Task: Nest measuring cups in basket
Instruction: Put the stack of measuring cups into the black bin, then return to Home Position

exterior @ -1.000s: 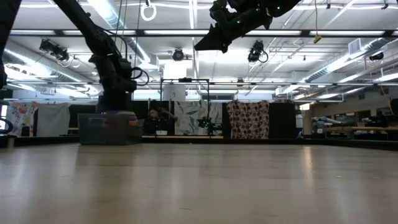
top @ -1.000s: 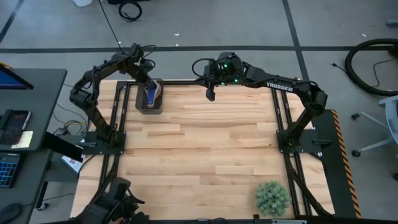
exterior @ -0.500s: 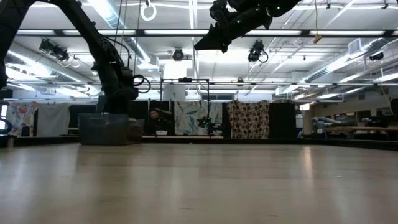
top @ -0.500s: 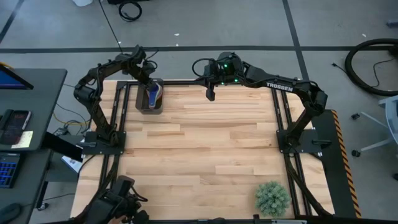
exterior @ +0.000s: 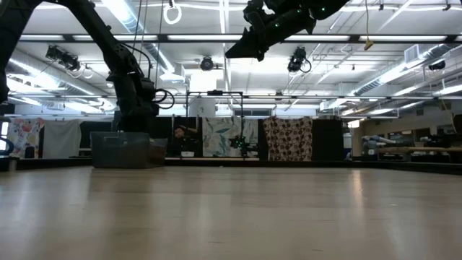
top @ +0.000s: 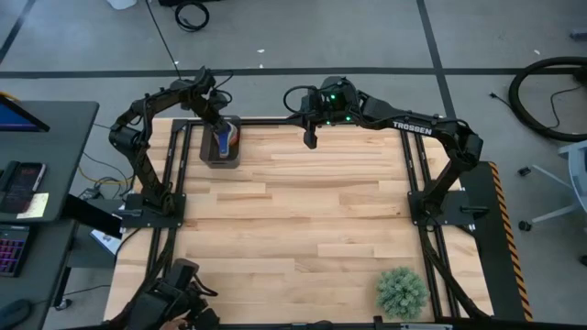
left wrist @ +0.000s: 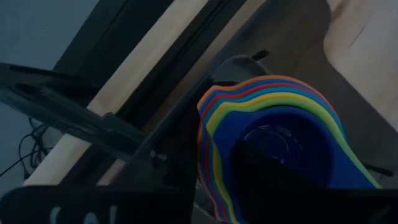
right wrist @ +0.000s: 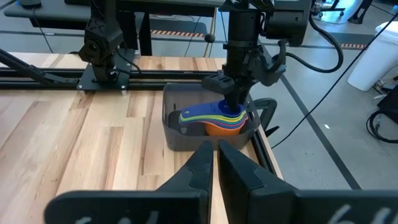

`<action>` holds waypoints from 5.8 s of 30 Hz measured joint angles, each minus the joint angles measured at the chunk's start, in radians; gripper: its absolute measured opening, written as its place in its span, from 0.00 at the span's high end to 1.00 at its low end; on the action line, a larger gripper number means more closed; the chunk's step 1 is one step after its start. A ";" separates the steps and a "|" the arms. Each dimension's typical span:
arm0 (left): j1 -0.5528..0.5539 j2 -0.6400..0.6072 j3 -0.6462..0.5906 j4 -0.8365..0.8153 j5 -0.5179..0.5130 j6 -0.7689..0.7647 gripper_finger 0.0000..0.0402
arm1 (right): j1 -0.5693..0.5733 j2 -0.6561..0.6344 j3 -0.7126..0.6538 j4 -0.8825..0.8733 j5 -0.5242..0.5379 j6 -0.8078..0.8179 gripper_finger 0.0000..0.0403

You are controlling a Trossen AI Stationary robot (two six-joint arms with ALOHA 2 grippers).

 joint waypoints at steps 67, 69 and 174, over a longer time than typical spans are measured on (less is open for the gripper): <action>-0.330 -0.679 0.506 -0.359 -0.059 -0.478 0.73 | -0.077 -0.443 0.071 -0.405 -0.001 0.055 0.93; -0.367 -0.739 0.506 -0.363 -0.060 -0.506 0.73 | -0.077 -0.498 0.071 -0.442 0.012 0.058 0.93; -0.209 -1.800 -1.059 0.822 0.320 -0.644 0.73 | -0.358 -1.639 -1.284 0.229 -0.269 0.447 0.93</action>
